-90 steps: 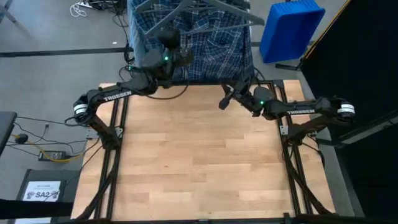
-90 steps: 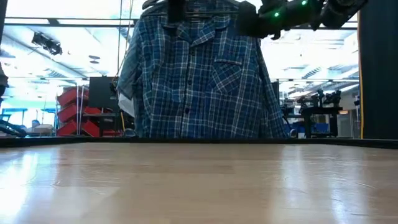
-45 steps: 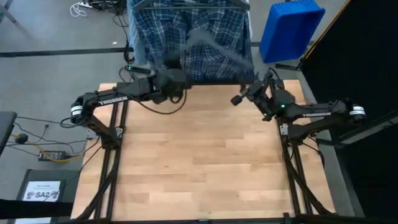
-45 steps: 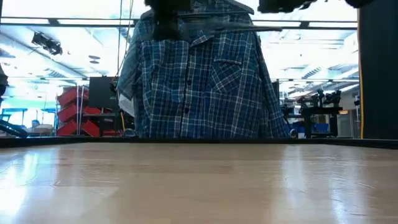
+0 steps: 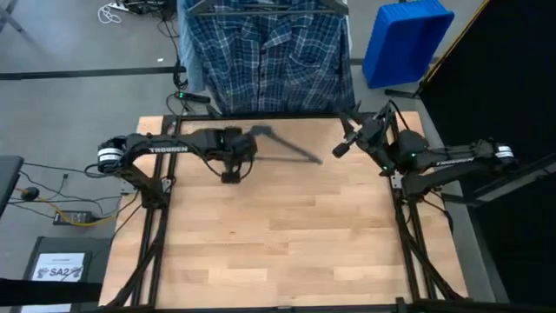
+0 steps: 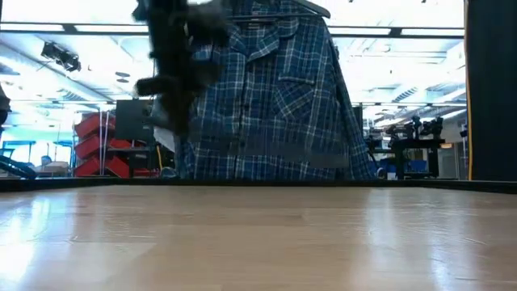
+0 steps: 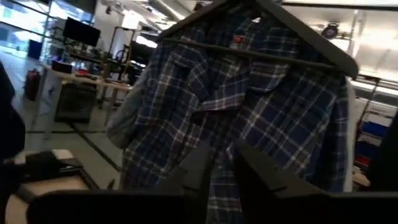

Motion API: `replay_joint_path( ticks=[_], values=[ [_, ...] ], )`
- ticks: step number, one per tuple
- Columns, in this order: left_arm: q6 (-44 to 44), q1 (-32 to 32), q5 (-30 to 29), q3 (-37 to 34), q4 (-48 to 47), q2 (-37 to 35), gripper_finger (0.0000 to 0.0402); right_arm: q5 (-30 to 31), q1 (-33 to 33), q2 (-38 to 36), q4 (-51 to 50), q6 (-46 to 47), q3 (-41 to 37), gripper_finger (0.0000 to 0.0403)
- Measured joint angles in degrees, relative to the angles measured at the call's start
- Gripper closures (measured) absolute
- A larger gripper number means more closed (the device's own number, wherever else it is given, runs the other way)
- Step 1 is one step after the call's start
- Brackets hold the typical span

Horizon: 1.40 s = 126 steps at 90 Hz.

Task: Hang clothes
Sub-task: Unhang the black hanger from the hanging rack

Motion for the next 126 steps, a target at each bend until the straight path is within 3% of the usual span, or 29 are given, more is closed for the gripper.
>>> replay_joint_path(
  ticks=[18, 27, 40, 58, 66, 79, 95, 101, 107, 113, 126],
  values=[
    [-3.87, 0.26, 7.57, -13.67, 9.04, -1.95, 0.0395, 0.14, 1.39, 0.02, -3.30, 5.67, 0.00, 0.0360],
    [-6.81, 0.67, 14.64, -18.67, 13.81, -2.05, 0.0385, 0.10, 1.42, 0.03, -4.48, 10.00, 0.00, 0.0363],
    [-12.33, 0.76, 18.77, -22.71, 18.61, -2.09, 0.0319, -1.81, 1.42, 0.04, -5.97, 15.62, 0.00, 0.0363],
    [-13.65, 0.74, 19.60, -21.59, 16.15, -2.18, 0.0220, -6.24, 1.42, 0.06, -7.81, 21.51, 0.00, 0.0355],
    [-13.63, 0.80, 13.28, -17.64, 14.98, -2.05, 0.0196, -7.92, 1.42, 0.17, -8.45, 22.85, 0.00, 0.0353],
    [-8.20, 0.80, -7.83, -6.60, 16.81, -2.07, 0.0188, -8.22, 0.74, 1.14, -8.42, 22.99, 0.00, 0.0355],
    [16.04, 0.78, -35.66, 11.92, 27.21, -2.07, 0.0189, -9.16, -0.15, 3.52, -8.92, 22.99, 0.00, 0.0363],
    [28.66, 1.29, -40.17, 17.78, 35.77, -2.09, 0.0189, -9.93, -0.71, 4.49, -8.96, 22.96, 0.00, 0.0365],
    [38.79, 2.93, -37.91, 22.96, 44.37, -2.18, 0.0189, -9.94, -1.50, 5.30, -8.70, 22.58, 0.00, 0.0367],
    [45.11, 5.73, -29.64, 27.32, 49.45, -2.18, 0.0188, -9.99, -2.45, 6.03, -8.47, 22.14, 0.00, 0.0369],
    [45.41, 12.78, -9.67, 35.21, 53.56, -1.69, 0.0188, -13.18, -5.07, 7.14, -7.65, 23.18, 0.00, 0.0372]
  ],
)
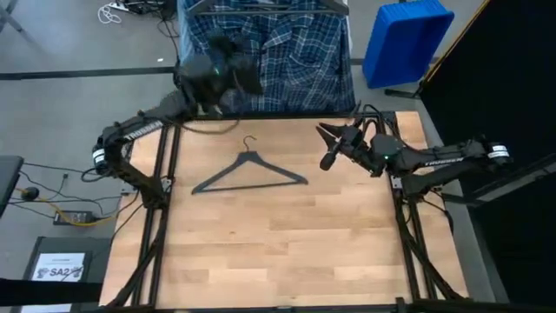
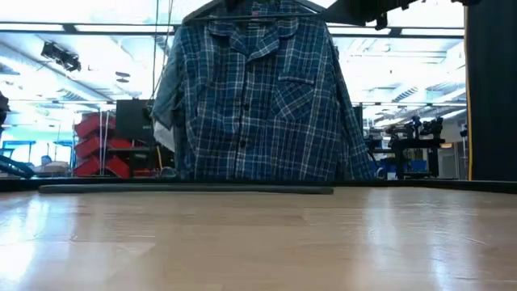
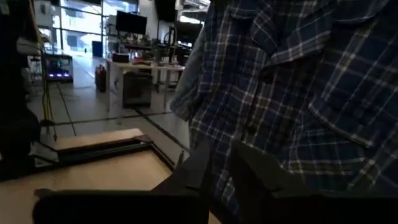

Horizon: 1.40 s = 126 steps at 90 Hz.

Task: Hang clothes
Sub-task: Unhang the black hanger from the hanging rack

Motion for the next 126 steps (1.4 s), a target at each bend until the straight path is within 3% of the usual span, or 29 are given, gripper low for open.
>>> replay_joint_path(
  ticks=[11, 29, 61, 84, 98, 115, 126],
  values=[
    [-0.30, 5.35, 3.58, 3.87, -0.81, 1.61, 0.0188, -3.10, -1.91, 1.00, 0.33, 0.07, 0.00, 0.0375],
    [1.07, 11.63, 7.25, 3.76, -6.47, 3.91, 0.0188, -6.23, -4.46, 2.59, 1.48, 0.02, -0.02, 0.0378],
    [10.09, 15.38, 7.29, 3.86, 4.03, 10.50, 0.0188, -12.86, -8.69, 7.75, 8.45, 1.38, 0.00, 0.0376],
    [14.99, 16.57, 6.57, 3.91, 14.25, 15.82, 0.0193, -13.46, -11.91, 12.15, 11.32, 1.99, 0.00, 0.0376],
    [16.40, 16.59, 6.07, 3.92, 17.29, 17.16, 0.0243, -17.62, -13.49, 12.32, 11.19, 6.03, 0.00, 0.0373],
    [16.75, 16.53, 5.74, 4.00, 19.19, 17.32, 0.0374, -18.89, -13.60, 12.34, 10.87, 6.54, 0.00, 0.0380],
    [17.50, 16.40, 5.23, 3.94, 20.60, 17.32, 0.0390, -19.02, -13.56, 12.34, 10.84, 6.56, 0.00, 0.0378]
  ],
)
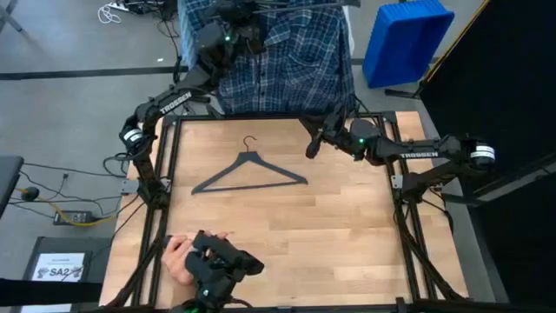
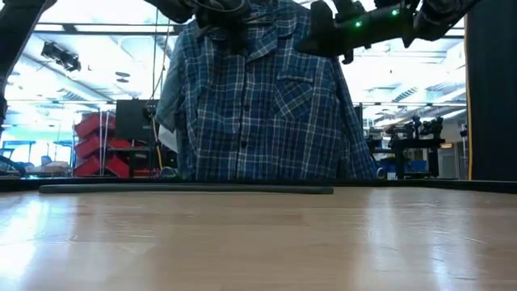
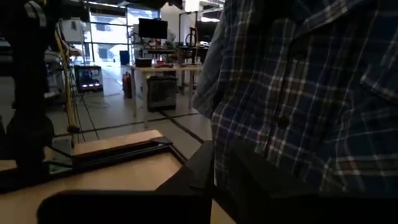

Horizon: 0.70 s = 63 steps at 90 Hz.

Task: Hang clothes
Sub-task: Unhang the black hanger from the hanging rack

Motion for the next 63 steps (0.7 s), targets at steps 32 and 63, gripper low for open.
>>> replay_joint_path(
  ticks=[32, 63],
  values=[
    [11.23, -5.03, -8.24, -0.18, 5.86, 0.00, 0.0399, 0.01, 0.02, -0.01, -0.89, 0.02, 0.00, 0.0380],
    [15.06, -10.95, -17.87, -0.16, 0.23, -0.87, 0.0400, 5.90, 0.02, -0.13, -1.35, -0.54, 0.00, 0.0367]
  ],
)
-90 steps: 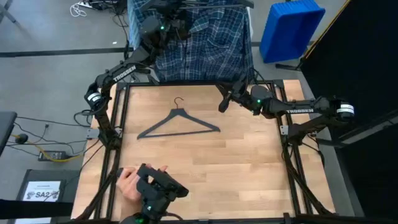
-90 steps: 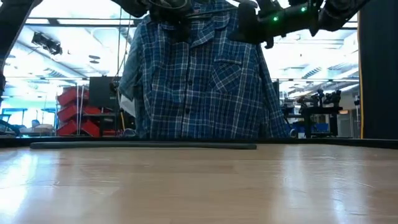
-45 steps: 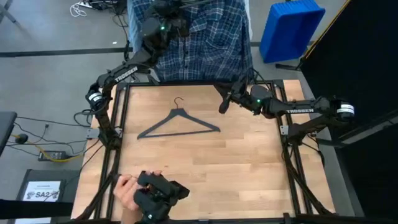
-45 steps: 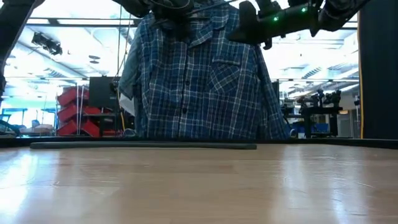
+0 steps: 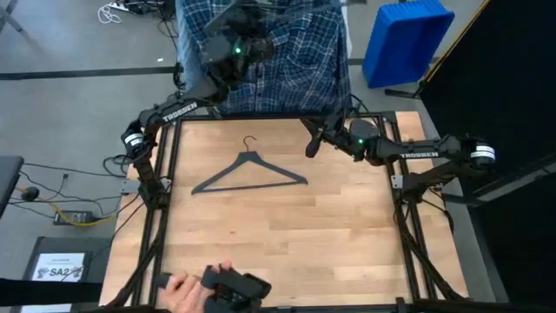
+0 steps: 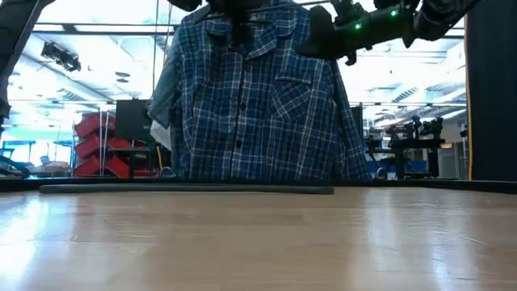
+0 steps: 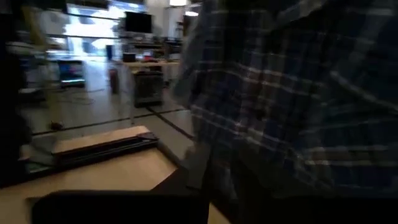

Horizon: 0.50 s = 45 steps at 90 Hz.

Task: Hang clothes
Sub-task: Unhang the black hanger from the hanging rack

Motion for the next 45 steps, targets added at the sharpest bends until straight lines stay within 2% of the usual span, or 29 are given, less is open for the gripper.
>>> replay_joint_path(
  ticks=[11, 28, 45],
  values=[
    [-1.38, -2.91, -3.70, -0.50, -3.21, -1.06, 0.0401, 3.97, -0.04, -0.51, -0.50, -0.96, 0.00, 0.0360],
    [-14.10, -4.96, -3.91, -3.32, -13.28, -6.25, 0.0401, 9.33, 0.46, -2.27, -0.98, -3.45, 0.00, 0.0353],
    [-14.69, -5.14, -6.10, -9.58, -10.68, -11.50, 0.0401, 12.21, 1.52, -5.21, -1.95, -3.68, 0.00, 0.0353]
  ],
)
